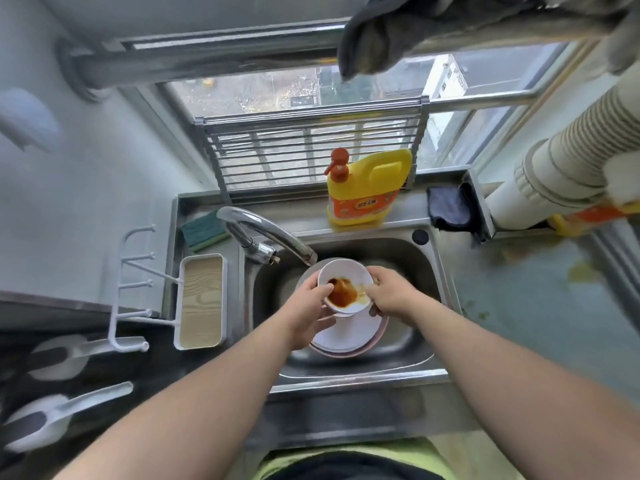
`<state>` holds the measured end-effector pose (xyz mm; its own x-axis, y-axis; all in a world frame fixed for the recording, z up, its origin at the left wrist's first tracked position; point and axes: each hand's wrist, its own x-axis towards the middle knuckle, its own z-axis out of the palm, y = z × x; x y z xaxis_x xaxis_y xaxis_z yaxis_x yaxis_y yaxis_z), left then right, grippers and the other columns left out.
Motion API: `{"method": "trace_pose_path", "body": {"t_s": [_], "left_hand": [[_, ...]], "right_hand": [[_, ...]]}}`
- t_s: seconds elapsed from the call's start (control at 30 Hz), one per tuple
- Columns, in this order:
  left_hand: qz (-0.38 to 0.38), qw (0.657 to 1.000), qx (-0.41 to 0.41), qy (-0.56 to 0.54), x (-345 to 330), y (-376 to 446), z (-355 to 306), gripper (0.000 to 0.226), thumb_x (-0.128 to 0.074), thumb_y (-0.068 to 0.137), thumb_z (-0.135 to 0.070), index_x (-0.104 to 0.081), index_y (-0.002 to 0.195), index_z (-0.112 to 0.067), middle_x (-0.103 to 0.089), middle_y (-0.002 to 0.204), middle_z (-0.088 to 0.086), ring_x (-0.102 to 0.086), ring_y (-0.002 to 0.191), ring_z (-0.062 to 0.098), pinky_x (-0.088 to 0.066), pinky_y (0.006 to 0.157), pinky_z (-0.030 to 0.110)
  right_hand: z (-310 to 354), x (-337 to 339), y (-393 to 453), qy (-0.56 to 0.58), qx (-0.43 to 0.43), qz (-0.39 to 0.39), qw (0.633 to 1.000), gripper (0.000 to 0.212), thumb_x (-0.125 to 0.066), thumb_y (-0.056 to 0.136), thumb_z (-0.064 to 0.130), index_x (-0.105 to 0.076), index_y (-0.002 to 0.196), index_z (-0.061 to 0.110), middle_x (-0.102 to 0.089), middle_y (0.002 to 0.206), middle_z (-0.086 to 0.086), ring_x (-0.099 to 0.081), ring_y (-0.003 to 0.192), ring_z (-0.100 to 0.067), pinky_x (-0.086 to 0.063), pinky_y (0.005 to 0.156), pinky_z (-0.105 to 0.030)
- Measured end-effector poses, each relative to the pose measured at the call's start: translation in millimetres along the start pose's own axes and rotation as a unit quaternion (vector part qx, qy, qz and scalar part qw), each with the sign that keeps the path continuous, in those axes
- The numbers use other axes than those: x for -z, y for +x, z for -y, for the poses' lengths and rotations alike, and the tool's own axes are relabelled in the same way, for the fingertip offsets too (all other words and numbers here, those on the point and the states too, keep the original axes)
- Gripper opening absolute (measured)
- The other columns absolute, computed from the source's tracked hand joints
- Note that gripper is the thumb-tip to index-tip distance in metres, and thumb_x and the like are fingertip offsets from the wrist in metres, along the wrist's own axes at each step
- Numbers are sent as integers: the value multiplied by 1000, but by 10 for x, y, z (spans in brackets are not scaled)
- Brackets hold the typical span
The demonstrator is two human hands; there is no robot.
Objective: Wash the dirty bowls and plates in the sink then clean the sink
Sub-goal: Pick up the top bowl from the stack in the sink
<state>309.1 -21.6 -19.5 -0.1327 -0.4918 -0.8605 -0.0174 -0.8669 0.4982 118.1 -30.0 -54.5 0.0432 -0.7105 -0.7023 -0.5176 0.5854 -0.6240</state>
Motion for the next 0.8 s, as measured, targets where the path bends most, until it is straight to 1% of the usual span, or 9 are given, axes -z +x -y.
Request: {"method": "trace_pose_path", "body": {"t_s": [0.1,0.2,0.3,0.4,0.5,0.57,0.63,0.7,0.8], "left_hand": [[-10,997,-36,-68,-87,-26,-101,27,-54,107,-24,-67,126,-39,-71,128,9,-69,116,31,-63,80,43],[-27,985,-71,-154,-254,-119,-295,26,-52,109,-35,-61,133,-32,-70,130,12,-71,110,31,-63,74,42],[-31,972,-112,-204,-498,-246,-466,32,-44,110,-52,-56,136,-40,-70,130,6,-70,114,30,-61,75,39],[-46,961,-121,-244,-709,-316,-545,37,-41,109,-56,-49,143,-43,-67,133,5,-67,120,31,-61,80,40],[-57,947,-120,-292,-828,-354,-573,37,-37,112,-52,-45,147,-43,-65,134,8,-66,119,31,-59,96,45],[-59,942,-133,-302,-865,-395,-596,38,-35,113,-48,-43,150,-42,-63,136,9,-64,120,30,-56,102,48],[-62,935,-148,-318,-875,-421,-635,38,-35,114,-44,-41,151,-43,-60,139,9,-62,122,30,-55,103,48],[-68,926,-160,-336,-870,-452,-702,38,-36,114,-42,-41,152,-43,-59,140,10,-62,121,31,-56,100,47],[-69,924,-188,-327,-863,-472,-788,39,-35,114,-43,-43,151,-42,-62,139,9,-64,121,29,-56,97,46]], "right_hand": [[171,352,-153,-51,24,-13,998,28,-63,101,36,-71,125,23,-71,90,-2,-64,75,-17,-56,74,-37],[744,825,-281,-117,136,-218,959,36,-57,103,50,-70,122,23,-70,96,3,-63,93,-19,-50,84,-36],[1542,1069,-365,-139,270,-298,905,32,-49,105,43,-69,123,26,-67,95,-1,-61,98,-26,-51,86,-41],[2034,1060,-135,-284,278,-232,888,43,-35,104,58,-61,133,40,-62,128,-9,-51,127,-35,-42,104,-52],[2080,975,130,-296,190,-100,931,64,-15,93,80,-56,128,47,-67,131,4,-53,132,-33,-27,115,-68],[1981,983,213,-309,192,-95,927,51,-18,99,74,-54,128,52,-67,133,8,-51,134,-32,-11,119,-71],[1904,1071,213,-318,200,-96,922,34,-25,105,57,-58,111,51,-68,124,10,-52,129,-31,0,117,-69],[1879,1172,195,-321,213,-70,920,34,-29,104,47,-62,98,47,-68,109,15,-55,119,-24,0,118,-64],[1837,1267,240,-319,224,-56,919,38,-31,105,45,-68,96,46,-67,105,19,-56,116,-18,-7,117,-60]]}}
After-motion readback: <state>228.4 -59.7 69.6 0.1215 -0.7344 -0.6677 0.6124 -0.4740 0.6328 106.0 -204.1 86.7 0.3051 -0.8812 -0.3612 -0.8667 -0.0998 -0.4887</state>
